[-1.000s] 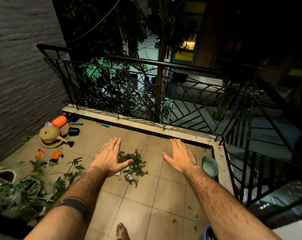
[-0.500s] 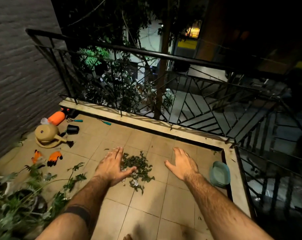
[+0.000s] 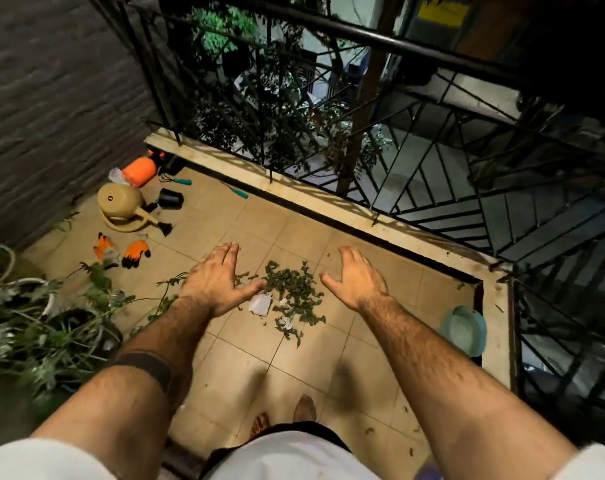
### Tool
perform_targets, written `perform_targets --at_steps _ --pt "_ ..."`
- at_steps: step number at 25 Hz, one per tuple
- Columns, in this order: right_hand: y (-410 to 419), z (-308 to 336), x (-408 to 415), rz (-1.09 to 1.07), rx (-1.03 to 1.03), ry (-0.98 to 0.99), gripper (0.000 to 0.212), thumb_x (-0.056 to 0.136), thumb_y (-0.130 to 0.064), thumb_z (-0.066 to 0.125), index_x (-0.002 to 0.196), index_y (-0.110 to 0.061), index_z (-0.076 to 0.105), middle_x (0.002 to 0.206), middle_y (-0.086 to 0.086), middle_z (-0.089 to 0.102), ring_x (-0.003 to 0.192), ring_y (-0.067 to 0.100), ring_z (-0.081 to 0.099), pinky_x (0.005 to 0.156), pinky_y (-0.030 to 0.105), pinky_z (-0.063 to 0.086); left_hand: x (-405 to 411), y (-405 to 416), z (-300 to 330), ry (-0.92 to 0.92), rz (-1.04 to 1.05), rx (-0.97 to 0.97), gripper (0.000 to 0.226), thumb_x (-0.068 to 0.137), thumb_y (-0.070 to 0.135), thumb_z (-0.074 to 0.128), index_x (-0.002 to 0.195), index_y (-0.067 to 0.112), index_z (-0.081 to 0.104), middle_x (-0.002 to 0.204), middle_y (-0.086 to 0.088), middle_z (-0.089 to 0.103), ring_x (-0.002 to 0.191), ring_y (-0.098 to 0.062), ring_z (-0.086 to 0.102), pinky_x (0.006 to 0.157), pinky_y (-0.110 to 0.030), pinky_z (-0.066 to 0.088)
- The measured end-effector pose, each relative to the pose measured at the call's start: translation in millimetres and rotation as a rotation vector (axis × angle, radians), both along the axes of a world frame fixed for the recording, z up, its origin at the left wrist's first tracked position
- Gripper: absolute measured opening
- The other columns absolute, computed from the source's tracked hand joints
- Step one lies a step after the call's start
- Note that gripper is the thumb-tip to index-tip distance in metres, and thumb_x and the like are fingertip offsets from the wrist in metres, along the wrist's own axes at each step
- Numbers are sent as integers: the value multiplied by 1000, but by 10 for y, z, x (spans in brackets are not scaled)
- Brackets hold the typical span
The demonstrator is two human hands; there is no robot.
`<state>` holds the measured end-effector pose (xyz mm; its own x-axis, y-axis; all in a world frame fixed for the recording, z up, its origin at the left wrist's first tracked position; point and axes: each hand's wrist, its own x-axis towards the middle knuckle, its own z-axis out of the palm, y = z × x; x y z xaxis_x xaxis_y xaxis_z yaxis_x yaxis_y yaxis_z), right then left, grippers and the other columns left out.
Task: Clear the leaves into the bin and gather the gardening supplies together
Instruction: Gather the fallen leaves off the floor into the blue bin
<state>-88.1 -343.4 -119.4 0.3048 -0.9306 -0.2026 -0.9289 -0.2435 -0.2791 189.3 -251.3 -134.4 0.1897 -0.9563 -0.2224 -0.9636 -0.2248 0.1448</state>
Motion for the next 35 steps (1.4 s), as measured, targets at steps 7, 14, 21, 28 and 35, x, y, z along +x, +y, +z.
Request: perform_targets --at_steps 7,14,21,28,35 --pt "-427 -183 227 -28 30 14 85 93 -62 51 156 -11 28 159 11 35 144 27 37 115 40 35 274 -356 -53 -28 -16 87 127 67 101 7 161 15 1 169 -7 7 155 -22 13 123 -40 15" --pt "-767 -333 805 -117 63 48 85 94 -64 48 159 -13 25 165 9 28 153 25 23 121 40 24 943 -1034 -183 -36 -158 123 124 70 99 10 161 15 1 169 -8 7 155 -23 12 123 -40 14" --pt "-975 -233 1445 -300 78 42 85 96 -62 46 161 -13 18 168 8 20 155 23 17 124 38 18 1646 -1946 -98 -80 -344 96 125 68 100 4 162 17 4 169 -7 8 155 -22 10 122 -37 7" --pt "-1113 -53 1408 -452 30 28 88 95 -60 48 161 -10 18 168 10 20 154 24 18 123 36 19 1569 -2379 16 -53 -501 56 127 66 101 6 162 18 4 169 -6 8 155 -21 13 122 -36 10" --pt "-1123 -100 1199 -571 48 0 91 93 -62 47 161 -9 15 168 11 18 154 24 17 122 37 22 1288 -2723 171 -65 -615 24 129 63 103 5 162 21 1 170 -3 6 155 -19 11 124 -39 13"
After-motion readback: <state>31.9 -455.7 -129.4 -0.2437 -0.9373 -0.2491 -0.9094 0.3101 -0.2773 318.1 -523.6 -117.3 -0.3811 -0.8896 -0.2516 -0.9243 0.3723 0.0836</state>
